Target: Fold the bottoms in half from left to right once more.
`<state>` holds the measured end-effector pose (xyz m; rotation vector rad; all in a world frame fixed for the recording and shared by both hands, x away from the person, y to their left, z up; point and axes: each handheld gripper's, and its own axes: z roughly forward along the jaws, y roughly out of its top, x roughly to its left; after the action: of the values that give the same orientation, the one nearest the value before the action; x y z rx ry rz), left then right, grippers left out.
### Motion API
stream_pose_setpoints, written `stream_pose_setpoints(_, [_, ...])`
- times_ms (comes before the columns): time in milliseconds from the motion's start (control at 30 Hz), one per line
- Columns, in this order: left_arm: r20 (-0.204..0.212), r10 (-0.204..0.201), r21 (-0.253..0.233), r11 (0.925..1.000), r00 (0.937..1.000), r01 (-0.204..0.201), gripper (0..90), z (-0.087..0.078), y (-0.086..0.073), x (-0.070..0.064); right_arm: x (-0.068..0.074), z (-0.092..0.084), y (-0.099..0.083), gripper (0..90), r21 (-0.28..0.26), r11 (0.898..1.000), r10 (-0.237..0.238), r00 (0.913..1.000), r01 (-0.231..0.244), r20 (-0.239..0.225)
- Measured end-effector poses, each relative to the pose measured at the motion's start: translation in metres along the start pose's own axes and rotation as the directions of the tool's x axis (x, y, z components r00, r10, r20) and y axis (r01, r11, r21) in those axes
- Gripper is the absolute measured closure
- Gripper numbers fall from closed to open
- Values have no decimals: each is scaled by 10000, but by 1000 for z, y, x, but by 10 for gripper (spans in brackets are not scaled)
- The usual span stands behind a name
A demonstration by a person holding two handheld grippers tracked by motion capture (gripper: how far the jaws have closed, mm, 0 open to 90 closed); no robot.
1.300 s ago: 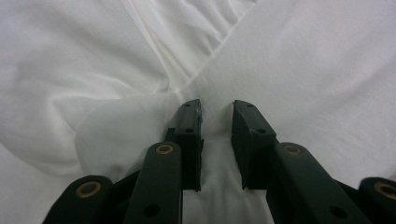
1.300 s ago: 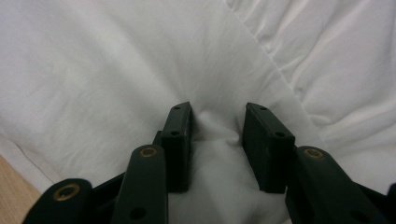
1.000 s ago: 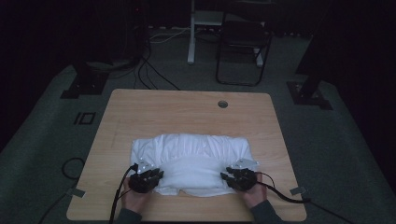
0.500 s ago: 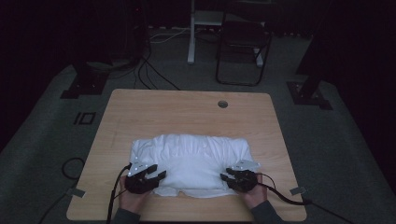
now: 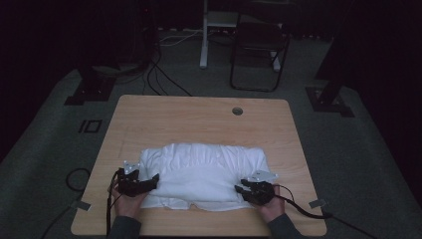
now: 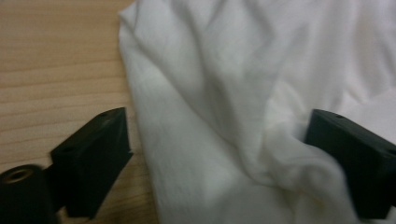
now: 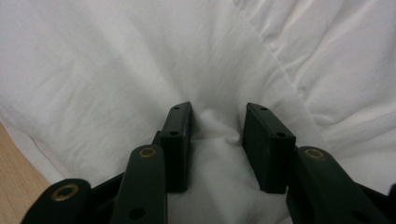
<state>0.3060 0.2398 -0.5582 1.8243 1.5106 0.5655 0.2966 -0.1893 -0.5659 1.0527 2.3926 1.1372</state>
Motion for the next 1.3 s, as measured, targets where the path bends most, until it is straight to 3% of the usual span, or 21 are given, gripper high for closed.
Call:
stream_pose_setpoints(133, [-281, -257, 194, 9995, 9993, 263, 17, 4, -3, 3, -1, 0, 0, 607, -8, 10000, -29, 10000, 29, -42])
stream_pose_setpoints(500, [-545, 148, 233, 9996, 9984, -136, 32, 2, -8, -7, -1, 0, -1, 604, -73, 9999, -104, 9999, 103, -60])
stream_pose_setpoints(700, [-261, 240, 334, 9992, 9994, -231, 188, -3, -7, -12, -1, 0, -1, 599, -81, 9999, -150, 9999, 149, -65])
stream_pose_setpoints(800, [271, 463, 355, 9982, 9986, -473, 379, -5, -6, -15, 0, 0, -1, 596, -92, 9999, -147, 9999, 146, -68])
stream_pose_setpoints(900, [870, 425, 366, 9983, 9953, -458, 586, -5, -6, -16, 0, 0, -1, 586, -71, 9999, -116, 9999, 115, -91])
stream_pose_setpoints(1000, [1289, 235, 454, 9985, 9914, -296, 703, -5, -5, -14, 0, -1, 1, 556, -25, 10000, -74, 9998, 73, -191])
stream_pose_setpoints(1133, [1156, 481, 463, 9975, 9921, -537, 781, -5, -4, -16, 0, -7, 8, 511, -96, 9996, -262, 9994, 260, -206])
stream_pose_setpoints(1167, [1058, 629, 462, 9966, 9924, -681, 789, -5, -3, -17, 3, -13, 22, 475, -588, 9975, -391, 9992, 387, -54])
stream_pose_setpoints(1300, [1318, 318, 414, 9984, 9908, -375, 790, -4, -3, -12, 13, -15, 44, 447, -1140, 9924, -476, 9988, 462, -98])
